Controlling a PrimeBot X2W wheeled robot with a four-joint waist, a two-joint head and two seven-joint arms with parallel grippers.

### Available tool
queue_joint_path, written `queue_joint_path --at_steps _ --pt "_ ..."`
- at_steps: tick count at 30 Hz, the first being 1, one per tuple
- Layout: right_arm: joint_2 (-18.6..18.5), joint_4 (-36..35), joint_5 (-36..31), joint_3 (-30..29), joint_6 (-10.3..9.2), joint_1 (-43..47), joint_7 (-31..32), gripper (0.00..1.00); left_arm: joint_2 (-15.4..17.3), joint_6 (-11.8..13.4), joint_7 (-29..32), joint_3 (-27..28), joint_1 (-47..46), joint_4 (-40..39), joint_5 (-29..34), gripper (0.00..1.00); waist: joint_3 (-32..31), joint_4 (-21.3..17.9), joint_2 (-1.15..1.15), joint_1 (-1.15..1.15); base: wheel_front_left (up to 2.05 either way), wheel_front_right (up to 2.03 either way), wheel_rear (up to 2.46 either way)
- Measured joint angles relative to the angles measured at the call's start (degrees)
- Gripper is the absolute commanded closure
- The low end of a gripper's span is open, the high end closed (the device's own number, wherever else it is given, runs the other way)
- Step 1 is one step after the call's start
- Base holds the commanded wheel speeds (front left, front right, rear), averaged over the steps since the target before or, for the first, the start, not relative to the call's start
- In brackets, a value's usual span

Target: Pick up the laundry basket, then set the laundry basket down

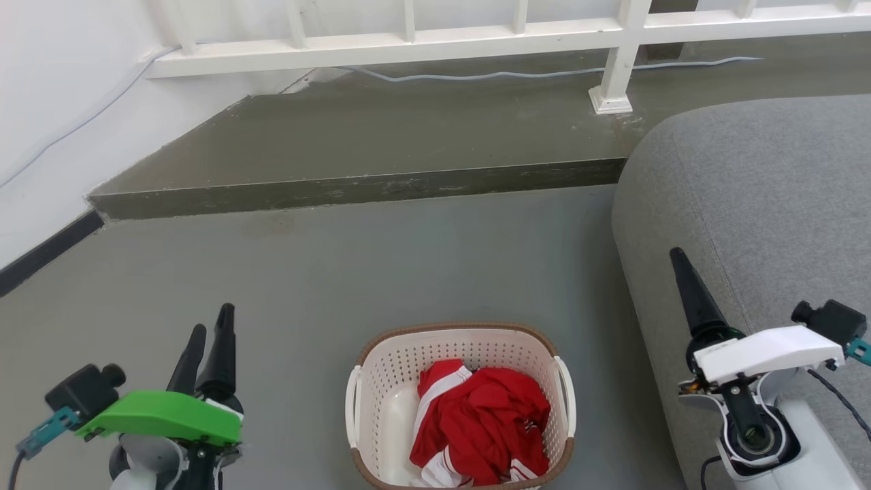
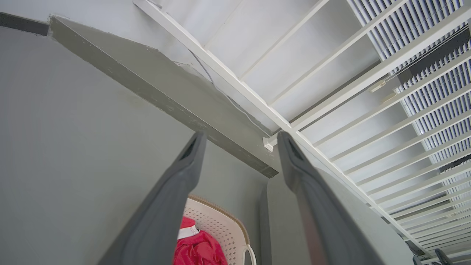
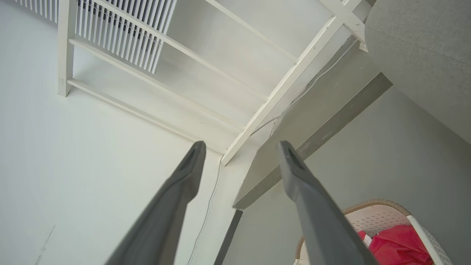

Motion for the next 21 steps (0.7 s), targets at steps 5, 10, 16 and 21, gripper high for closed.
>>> queue_joint_path --at_steps 5,10,16,21 --pt "-0.3 0.3 -3.4 1.1 -0.41 -0.8 -0.8 0.00 0.4 1.1 -0.7 -1.2 0.0 -0.2 5.3 0.00 0.0 -0.1 0.00 0.00 0.00 0.00 0.00" --pt "-0.5 0.4 -7.4 1.7 -1.18 -1.1 -1.9 0.00 0.4 2.5 -1.7 -2.0 0.0 -0.2 9.9 0.00 0.1 -0.1 0.00 0.00 0.00 0.00 0.00" --pt "-0.8 0.3 -13.5 2.5 -2.60 -2.3 -3.1 0.00 0.2 3.5 -3.0 -3.2 0.0 -0.5 15.2 0.00 0.2 -0.2 0.00 0.00 0.00 0.00 0.00" --pt "-0.8 0.1 -17.5 3.7 -3.03 -2.3 -4.0 0.00 0.1 3.9 -4.2 -4.0 0.0 -0.8 19.3 0.00 0.2 -0.2 0.00 0.00 0.00 0.00 0.00"
